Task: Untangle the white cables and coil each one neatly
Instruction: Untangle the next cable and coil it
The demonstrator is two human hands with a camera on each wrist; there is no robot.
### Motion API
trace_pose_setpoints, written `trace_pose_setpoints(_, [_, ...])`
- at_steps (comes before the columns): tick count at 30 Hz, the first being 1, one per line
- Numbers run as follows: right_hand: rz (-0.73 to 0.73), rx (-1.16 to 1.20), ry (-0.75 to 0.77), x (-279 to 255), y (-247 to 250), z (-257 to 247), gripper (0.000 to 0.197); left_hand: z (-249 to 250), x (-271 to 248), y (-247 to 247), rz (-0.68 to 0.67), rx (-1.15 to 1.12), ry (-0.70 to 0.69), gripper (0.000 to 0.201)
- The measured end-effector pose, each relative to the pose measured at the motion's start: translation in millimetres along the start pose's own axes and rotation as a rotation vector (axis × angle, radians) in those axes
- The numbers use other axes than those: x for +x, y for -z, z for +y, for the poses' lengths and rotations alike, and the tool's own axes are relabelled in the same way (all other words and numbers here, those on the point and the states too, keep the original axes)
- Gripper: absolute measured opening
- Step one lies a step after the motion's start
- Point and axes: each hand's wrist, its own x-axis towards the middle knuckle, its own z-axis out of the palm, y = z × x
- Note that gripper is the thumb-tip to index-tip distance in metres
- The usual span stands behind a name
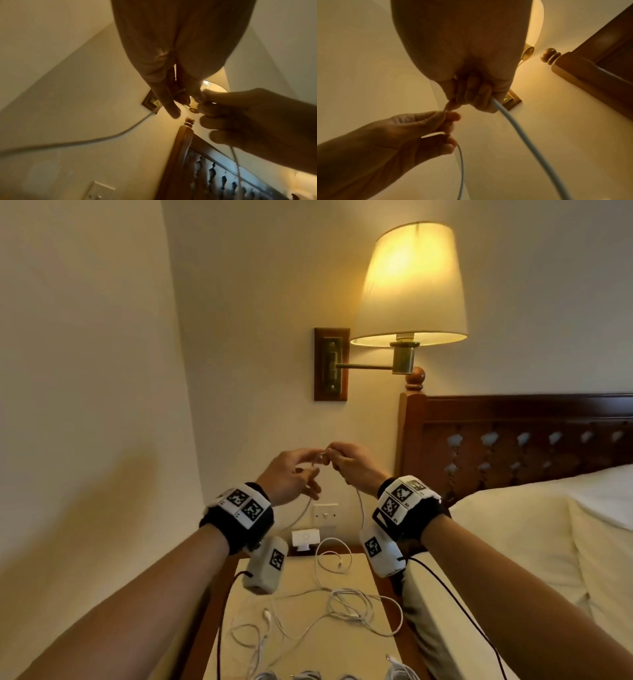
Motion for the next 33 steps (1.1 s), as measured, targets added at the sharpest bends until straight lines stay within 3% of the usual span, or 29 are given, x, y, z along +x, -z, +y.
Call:
trace_pose_setpoints(4, [-0.059, 0.098, -0.042, -20.8, 6.4, 5.2, 0.033, 0.0, 0.0, 7.6, 0.225, 0.207, -0.11, 0.014])
trace_pose_setpoints(7, [-0.121, 0.241, -0.13, -45.1, 11.3, 29.8, 0.037, 3.2, 2.0, 45.1, 0.562, 0.158, -0.109, 0.01])
trace_pose_setpoints(9, [-0.122, 0.33, -0.177, -59.4, 12.9, 45.1, 0.039, 3.0, -1.2, 71.7, 0.713, 0.184, -0.062, 0.012])
trace_pose_setpoints(10, [-0.107, 0.36, -0.189, -64.1, 13.6, 48.3, 0.04, 0.8, -3.3, 79.6, 0.712, 0.231, -0.024, 0.015])
trace_pose_setpoints(12, [-0.061, 0.417, -0.191, -67.3, 15.2, 42.1, 0.04, -0.4, -10.1, 81.1, 0.554, 0.348, 0.107, 0.022])
trace_pose_setpoints(14, [0.008, 0.467, -0.183, -63.1, 18.2, 25.7, 0.038, 5.6, -18.5, 67.8, 0.292, 0.493, 0.265, 0.051])
trace_pose_setpoints(15, [0.025, 0.467, -0.174, -59.2, 20.4, 16.6, 0.038, 10.5, -22.0, 58.5, 0.197, 0.575, 0.274, 0.067])
trace_pose_setpoints(16, [0.02, 0.441, -0.163, -54.9, 22.3, 8.7, 0.038, 15.8, -24.9, 48.4, 0.161, 0.648, 0.217, 0.077])
trace_pose_setpoints(18, [-0.036, 0.352, -0.142, -46.6, 23.6, -5.9, 0.038, 26.7, -29.2, 25.9, 0.164, 0.642, -0.016, 0.077])
trace_pose_setpoints(20, [-0.084, 0.288, -0.105, -40.9, 23.6, -18.2, 0.037, 33.7, -30.3, 6.1, 0.112, 0.539, -0.186, 0.059])
trace_pose_setpoints(22, [-0.095, 0.281, -0.083, -38.5, 26.1, -27.3, 0.036, 34.9, -26.5, -2.8, 0.068, 0.427, -0.239, 0.028])
trace_pose_setpoints(23, [-0.103, 0.289, -0.086, -38.8, 27.7, -30.0, 0.036, 34.4, -24.0, -1.8, 0.083, 0.372, -0.261, 0.018])
trace_pose_setpoints(28, [-0.19, 0.47, -0.157, -50.8, 31.4, -31.6, 0.034, 33.7, -10.0, 19.8, 0.342, 0.401, -0.348, 0.018])
trace_pose_setpoints(33, [-0.207, 0.737, -0.206, -57.2, 35.8, -38.5, 0.034, 31.2, -9.0, 27.6, 0.51, 0.406, -0.412, 0.013])
